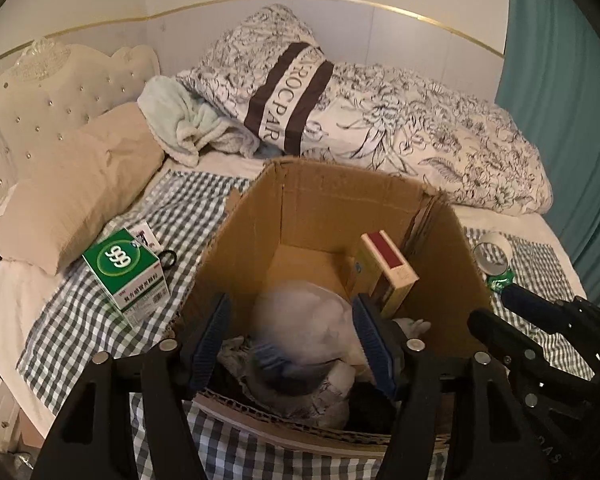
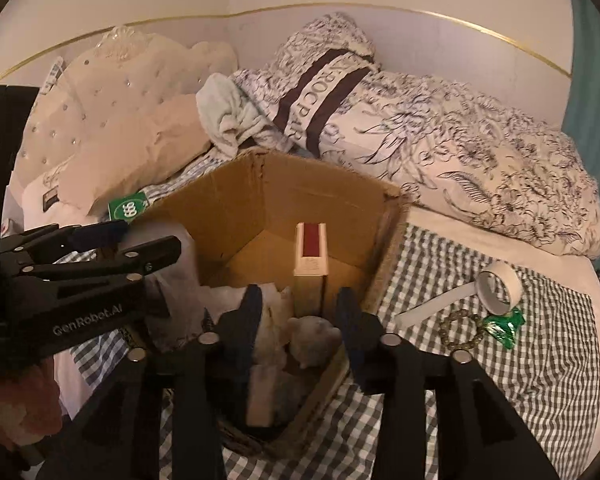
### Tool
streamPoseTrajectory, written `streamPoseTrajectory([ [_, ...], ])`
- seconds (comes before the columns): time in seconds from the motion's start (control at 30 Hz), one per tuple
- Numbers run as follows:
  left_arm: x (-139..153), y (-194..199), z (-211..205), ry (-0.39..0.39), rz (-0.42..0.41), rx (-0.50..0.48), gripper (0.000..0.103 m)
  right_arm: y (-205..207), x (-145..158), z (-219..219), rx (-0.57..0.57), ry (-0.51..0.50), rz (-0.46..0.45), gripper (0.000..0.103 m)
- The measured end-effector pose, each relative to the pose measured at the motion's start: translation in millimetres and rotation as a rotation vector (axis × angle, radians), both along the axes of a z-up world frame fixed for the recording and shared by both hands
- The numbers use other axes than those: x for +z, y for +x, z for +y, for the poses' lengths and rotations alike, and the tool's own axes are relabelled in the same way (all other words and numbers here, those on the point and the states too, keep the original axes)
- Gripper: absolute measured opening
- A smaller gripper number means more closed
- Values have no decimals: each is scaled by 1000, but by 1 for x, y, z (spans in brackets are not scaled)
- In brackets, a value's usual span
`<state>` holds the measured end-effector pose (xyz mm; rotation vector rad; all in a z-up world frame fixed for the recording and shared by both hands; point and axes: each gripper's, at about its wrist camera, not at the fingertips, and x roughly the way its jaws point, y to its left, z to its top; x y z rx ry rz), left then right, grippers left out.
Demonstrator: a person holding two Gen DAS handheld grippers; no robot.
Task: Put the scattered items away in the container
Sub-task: 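Open both tools to drop the floss container and blue box into the box, then withdraw both tools from the box toward the tape roll and green packet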
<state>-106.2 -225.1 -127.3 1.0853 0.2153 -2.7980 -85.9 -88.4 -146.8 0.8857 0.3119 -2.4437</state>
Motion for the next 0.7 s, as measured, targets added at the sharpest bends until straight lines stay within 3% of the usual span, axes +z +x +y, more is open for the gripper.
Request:
streamPoseTrajectory([
  [0.7,70,57,55,-35,120,-32,76,57,66,70,-67,-111,92,42],
])
